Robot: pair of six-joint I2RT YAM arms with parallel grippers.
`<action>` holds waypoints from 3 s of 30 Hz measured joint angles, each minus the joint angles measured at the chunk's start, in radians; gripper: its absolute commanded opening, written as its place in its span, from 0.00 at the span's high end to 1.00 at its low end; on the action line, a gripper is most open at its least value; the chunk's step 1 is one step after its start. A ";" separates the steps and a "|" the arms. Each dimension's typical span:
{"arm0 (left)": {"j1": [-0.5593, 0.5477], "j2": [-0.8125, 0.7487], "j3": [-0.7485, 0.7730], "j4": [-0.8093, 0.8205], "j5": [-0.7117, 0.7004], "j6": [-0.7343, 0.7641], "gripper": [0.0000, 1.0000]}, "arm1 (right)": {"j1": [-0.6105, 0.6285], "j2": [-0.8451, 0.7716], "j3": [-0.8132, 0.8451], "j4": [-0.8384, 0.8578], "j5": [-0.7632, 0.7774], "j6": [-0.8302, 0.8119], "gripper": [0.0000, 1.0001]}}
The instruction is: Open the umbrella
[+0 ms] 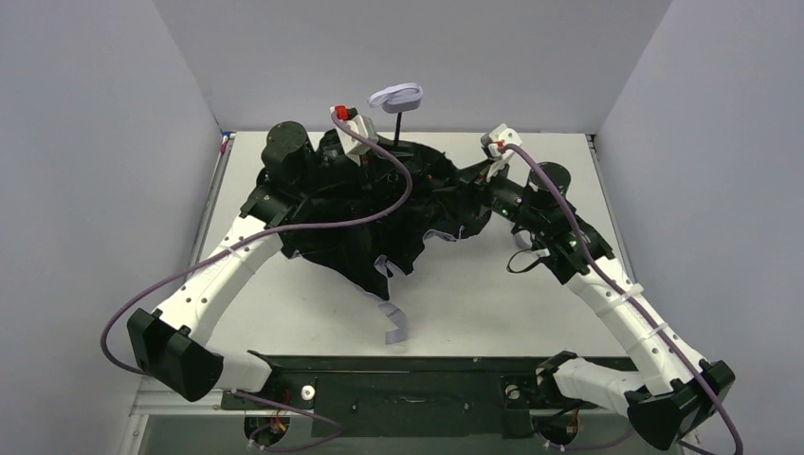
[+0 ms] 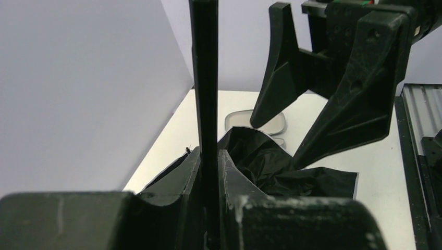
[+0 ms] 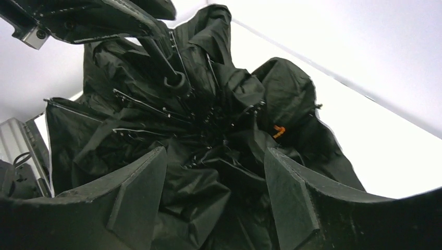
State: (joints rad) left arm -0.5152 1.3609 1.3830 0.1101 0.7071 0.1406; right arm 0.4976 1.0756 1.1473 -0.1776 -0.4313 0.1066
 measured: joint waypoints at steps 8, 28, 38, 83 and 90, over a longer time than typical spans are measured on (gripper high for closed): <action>0.000 0.000 -0.013 0.068 0.020 -0.092 1.00 | 0.105 0.107 0.021 0.025 -0.011 -0.077 0.61; 0.045 0.042 -0.013 0.127 0.057 -0.272 1.00 | 0.031 0.067 -0.122 -0.376 -0.056 -0.599 0.50; -0.008 0.043 -0.011 0.135 0.058 -0.237 1.00 | -0.002 0.025 0.049 -0.134 -0.095 -0.210 0.67; -0.016 0.066 0.061 0.110 0.090 -0.304 1.00 | 0.090 0.255 0.159 0.130 -0.104 -0.016 0.56; -0.017 0.082 0.085 0.109 0.060 -0.374 0.79 | 0.133 0.267 0.159 0.145 -0.087 -0.029 1.00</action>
State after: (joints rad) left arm -0.5320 1.4433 1.4681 0.2192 0.7666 -0.2337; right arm 0.6308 1.3422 1.3067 -0.0326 -0.5186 0.0776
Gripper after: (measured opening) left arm 0.081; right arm 0.094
